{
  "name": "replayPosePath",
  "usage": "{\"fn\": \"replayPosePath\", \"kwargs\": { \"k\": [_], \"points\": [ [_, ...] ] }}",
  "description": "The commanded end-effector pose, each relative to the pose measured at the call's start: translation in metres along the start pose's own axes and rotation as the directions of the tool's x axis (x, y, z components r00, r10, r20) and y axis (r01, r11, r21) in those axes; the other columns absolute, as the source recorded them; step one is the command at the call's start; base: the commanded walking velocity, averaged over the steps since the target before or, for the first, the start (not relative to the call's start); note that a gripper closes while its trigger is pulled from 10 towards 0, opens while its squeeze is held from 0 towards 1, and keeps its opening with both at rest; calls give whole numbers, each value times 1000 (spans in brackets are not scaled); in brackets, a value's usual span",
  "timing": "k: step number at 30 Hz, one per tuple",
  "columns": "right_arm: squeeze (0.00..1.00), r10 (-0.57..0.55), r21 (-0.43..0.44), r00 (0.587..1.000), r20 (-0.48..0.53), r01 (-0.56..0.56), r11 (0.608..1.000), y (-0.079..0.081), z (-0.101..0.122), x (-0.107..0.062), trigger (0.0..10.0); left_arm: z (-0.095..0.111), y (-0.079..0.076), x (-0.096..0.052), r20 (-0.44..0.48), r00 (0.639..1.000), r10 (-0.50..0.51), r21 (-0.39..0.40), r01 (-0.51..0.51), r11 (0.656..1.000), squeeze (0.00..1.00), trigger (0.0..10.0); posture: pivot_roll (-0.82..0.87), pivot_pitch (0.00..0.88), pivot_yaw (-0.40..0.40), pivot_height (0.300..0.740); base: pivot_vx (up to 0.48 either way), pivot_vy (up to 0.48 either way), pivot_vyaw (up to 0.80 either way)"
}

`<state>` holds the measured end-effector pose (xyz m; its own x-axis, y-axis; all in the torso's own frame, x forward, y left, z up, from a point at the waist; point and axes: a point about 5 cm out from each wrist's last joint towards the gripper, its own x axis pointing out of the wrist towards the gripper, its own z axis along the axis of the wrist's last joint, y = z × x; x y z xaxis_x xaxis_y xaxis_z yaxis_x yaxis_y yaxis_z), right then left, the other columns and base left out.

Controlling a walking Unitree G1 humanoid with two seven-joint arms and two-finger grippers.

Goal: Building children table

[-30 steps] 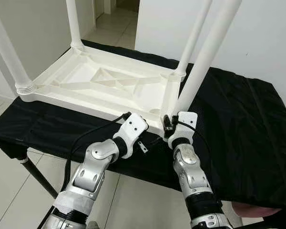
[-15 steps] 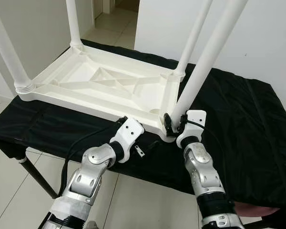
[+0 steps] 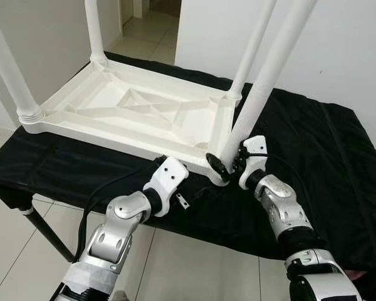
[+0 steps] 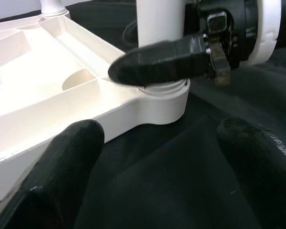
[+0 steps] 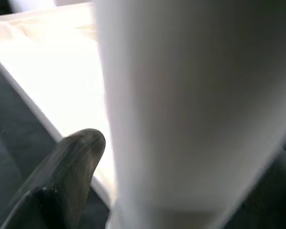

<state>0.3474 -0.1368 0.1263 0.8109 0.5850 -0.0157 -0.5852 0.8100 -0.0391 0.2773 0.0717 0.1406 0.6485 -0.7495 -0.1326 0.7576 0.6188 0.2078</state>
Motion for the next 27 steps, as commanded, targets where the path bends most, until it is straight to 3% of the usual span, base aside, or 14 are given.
{"fn": "replayPosePath", "kwargs": {
  "k": [1, 4, 6, 8, 18, 19, 27],
  "points": [
    [0, 66, -24, 997, -31, -66, 998, 4, -1, 7, 10000, 5, -1, 5, 14, 1000, 16, 4, -16, 1000, 0, 10000, 37, 0, -113, 740, 0, 0, 0],
    [0, 117, -39, 991, -68, -120, 992, 7, -4, 12, 10000, 7, -1, 6, 19, 1000, 18, 4, -18, 1000, 0, 10000, 42, 0, -116, 740, 0, 0, 0],
    [0, 149, -52, 984, -94, -154, 987, 8, -8, 13, 431, 8, -1, 6, 21, 1000, 23, 6, -23, 1000, 0, 10000, 49, 0, -119, 740, 0, 0, 0],
    [0, 170, -46, 980, -101, -175, 983, 7, -10, 12, 0, 9, -1, 6, 23, 999, 26, 7, -26, 1000, 0, 10000, 51, 0, -119, 740, 0, 0, 0],
    [0, 173, -46, 981, -93, -178, 983, 0, -12, 7, 0, 11, -3, 8, 29, 999, 17, 7, -17, 1000, 0, 10000, 21, 0, -114, 740, 0, 0, 0],
    [0, 171, -44, 981, -93, -176, 983, -2, -13, 6, 10000, 13, -3, 10, 32, 999, 15, 10, -15, 1000, 0, 10000, -29, 0, -121, 740, 0, 0, 0],
    [0, 171, -39, 981, -87, -175, 984, -5, -15, 3, 10000, 16, -4, 13, 44, 999, -3, 12, 2, 1000, 0, 10000, -114, 0, -71, 740, 0, 0, 0]
  ]
}}
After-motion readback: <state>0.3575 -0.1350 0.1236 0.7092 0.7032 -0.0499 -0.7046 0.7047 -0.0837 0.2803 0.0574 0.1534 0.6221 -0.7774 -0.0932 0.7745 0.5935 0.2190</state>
